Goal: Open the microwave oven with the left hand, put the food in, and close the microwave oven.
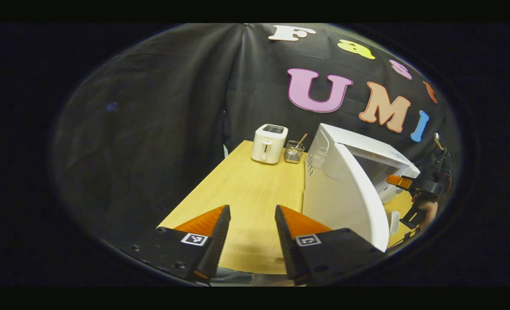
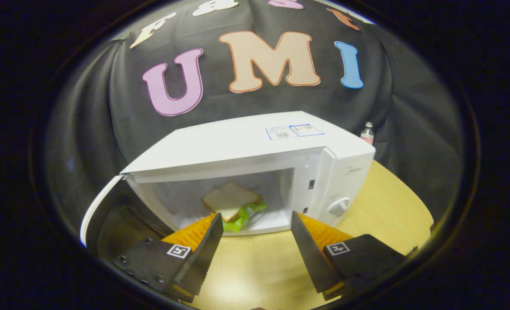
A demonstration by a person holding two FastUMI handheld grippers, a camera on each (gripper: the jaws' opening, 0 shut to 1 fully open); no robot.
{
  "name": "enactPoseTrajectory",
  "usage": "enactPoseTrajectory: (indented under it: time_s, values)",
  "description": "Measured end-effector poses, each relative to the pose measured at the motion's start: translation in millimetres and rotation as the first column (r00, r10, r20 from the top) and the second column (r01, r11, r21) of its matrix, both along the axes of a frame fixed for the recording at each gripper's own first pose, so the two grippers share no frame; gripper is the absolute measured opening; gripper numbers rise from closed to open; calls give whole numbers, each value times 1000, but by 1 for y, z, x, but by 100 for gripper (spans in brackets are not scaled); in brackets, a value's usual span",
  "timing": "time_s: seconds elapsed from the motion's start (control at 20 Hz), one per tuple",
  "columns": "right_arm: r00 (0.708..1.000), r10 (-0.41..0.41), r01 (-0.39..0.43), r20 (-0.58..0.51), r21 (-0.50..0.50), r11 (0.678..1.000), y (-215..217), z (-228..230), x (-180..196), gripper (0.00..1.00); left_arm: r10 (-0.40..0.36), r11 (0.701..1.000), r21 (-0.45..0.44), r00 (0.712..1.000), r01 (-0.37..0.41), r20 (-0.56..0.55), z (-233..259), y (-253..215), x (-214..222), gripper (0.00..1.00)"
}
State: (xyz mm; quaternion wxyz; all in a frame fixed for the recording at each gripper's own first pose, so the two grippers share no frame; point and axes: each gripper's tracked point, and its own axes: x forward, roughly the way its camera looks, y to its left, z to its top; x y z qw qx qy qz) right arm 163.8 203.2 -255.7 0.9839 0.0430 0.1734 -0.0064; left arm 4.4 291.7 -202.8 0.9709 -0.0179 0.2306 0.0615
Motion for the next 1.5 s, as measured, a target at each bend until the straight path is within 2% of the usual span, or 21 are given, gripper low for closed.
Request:
enactPoseTrajectory:
  time_s: [0.05,0.1,0.15,0.3,0.35,0.45,0.5,0.6,0.85,1.1,1.15,1.2,1.3,1.5]
  values:
    - [1000,-7,7,-3,5,1000,-4,2,-12,98,-9,1000,15,1000,9,-15,-4,-1,-1,60]
    - [1000,-17,17,-5,12,1000,-9,5,-22,98,-25,999,28,999,26,-27,-9,-3,0,38]
    - [1000,-29,29,-6,22,999,-13,8,-32,98,-43,998,41,998,45,-38,-10,-7,-3,41]
    - [997,-76,75,17,51,996,-30,25,-53,98,-95,992,73,993,100,-67,-19,-16,-7,37]
    - [996,-89,87,27,60,994,-31,32,-64,98,-111,990,77,991,117,-77,-23,-21,-8,39]
    - [992,-114,111,48,64,992,-41,45,-78,98,-121,989,76,986,130,-113,-32,-26,-11,24]
    - [990,-127,123,63,57,991,-48,51,-84,98,-124,988,72,983,135,-133,-36,-27,-13,12]
    - [984,-152,150,89,37,988,-61,63,-96,98,-134,988,54,979,144,-156,-41,-33,-17,1]
    - [969,-220,213,109,70,974,-87,85,-125,98,-210,975,32,962,219,-177,-46,-58,-19,1]
    - [947,-279,274,160,49,960,-118,110,-141,98,-265,958,55,943,282,-202,-48,-75,-13,0]
    - [944,-287,283,165,49,958,-123,112,-143,92,-273,955,59,940,290,-207,-47,-79,-12,1]
    - [941,-293,288,168,52,956,-127,114,-146,92,-279,952,67,938,298,-208,-45,-82,-11,1]
    - [938,-300,295,173,59,954,-139,117,-146,92,-285,946,96,935,310,-211,-43,-89,-9,0]
    - [936,-301,296,181,58,954,-168,125,-141,92,-243,943,172,944,283,-224,-42,-102,-3,1]
